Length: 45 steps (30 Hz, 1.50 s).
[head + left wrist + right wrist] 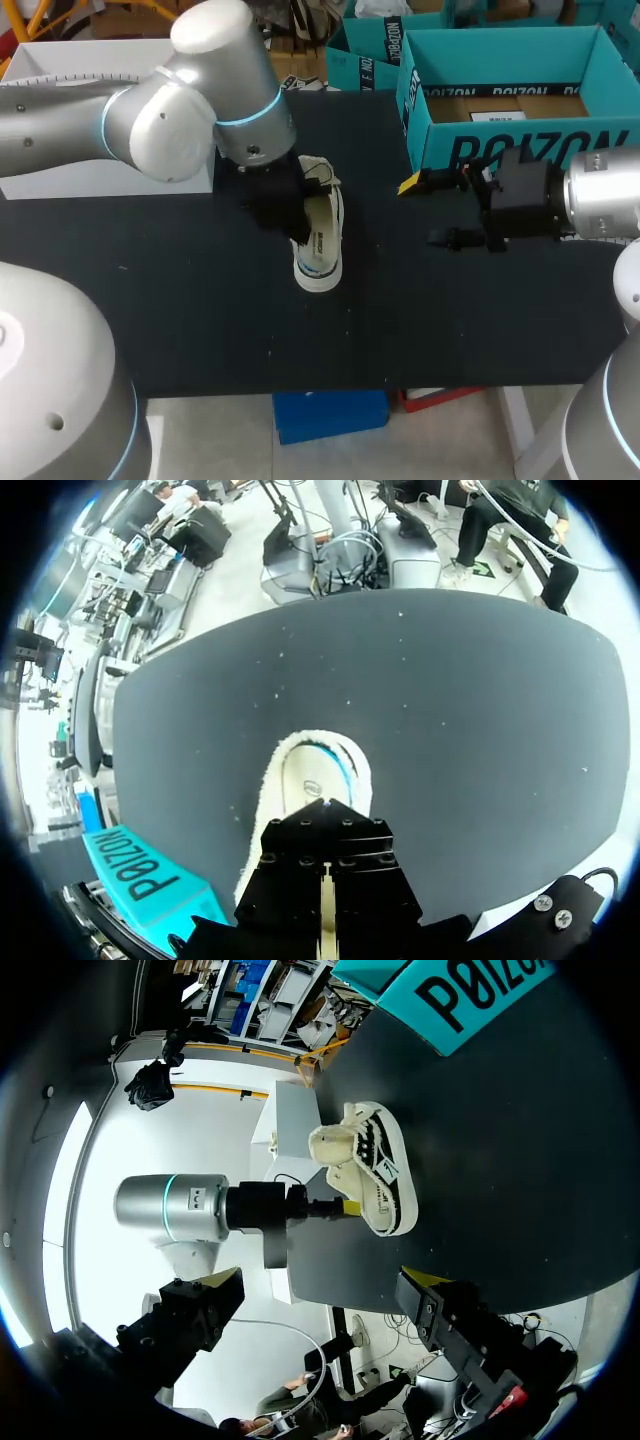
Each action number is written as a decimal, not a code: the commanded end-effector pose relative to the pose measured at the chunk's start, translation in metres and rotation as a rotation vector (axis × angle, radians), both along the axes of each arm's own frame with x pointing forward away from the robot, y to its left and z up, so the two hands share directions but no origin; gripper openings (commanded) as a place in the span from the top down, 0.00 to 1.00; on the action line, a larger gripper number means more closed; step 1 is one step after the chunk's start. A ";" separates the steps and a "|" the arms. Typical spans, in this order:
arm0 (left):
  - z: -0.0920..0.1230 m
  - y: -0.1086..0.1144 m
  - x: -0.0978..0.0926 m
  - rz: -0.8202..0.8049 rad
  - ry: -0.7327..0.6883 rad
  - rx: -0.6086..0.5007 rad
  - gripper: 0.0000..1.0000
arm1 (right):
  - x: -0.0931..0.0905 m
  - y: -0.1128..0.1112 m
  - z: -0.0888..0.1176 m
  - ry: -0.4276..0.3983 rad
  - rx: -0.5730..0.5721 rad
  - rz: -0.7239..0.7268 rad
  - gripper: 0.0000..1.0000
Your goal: Take the shoe out of the shoebox, open the shoe tongue, remove and reinsert the insole, then place the shoe into the shoebox
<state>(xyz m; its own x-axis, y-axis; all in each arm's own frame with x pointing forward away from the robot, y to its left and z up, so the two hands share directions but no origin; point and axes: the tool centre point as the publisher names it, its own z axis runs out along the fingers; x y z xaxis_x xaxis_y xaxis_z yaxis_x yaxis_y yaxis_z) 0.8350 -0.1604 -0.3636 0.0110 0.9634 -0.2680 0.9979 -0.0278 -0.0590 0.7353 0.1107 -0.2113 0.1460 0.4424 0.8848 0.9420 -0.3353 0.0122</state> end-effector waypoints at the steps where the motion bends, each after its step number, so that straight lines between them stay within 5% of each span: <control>1: -0.011 -0.010 0.005 -0.006 0.012 0.030 1.00 | 0.001 0.001 0.000 0.000 0.000 0.000 0.00; 34: -0.051 -0.016 0.001 -0.018 0.072 0.099 1.00 | 0.001 0.001 0.000 0.000 0.000 0.000 0.00; 45: -0.010 -0.004 0.001 -0.035 0.020 0.117 1.00 | 0.001 0.001 0.000 0.000 0.000 0.000 0.00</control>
<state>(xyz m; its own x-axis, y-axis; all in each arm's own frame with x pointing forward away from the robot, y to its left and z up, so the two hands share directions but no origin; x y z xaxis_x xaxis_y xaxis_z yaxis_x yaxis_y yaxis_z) 0.8430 -0.1727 -0.3891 0.0405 0.9863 -0.1596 0.9935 -0.0567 -0.0983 0.7353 0.1107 -0.2113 0.1460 0.4424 0.8848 0.9420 -0.3353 0.0121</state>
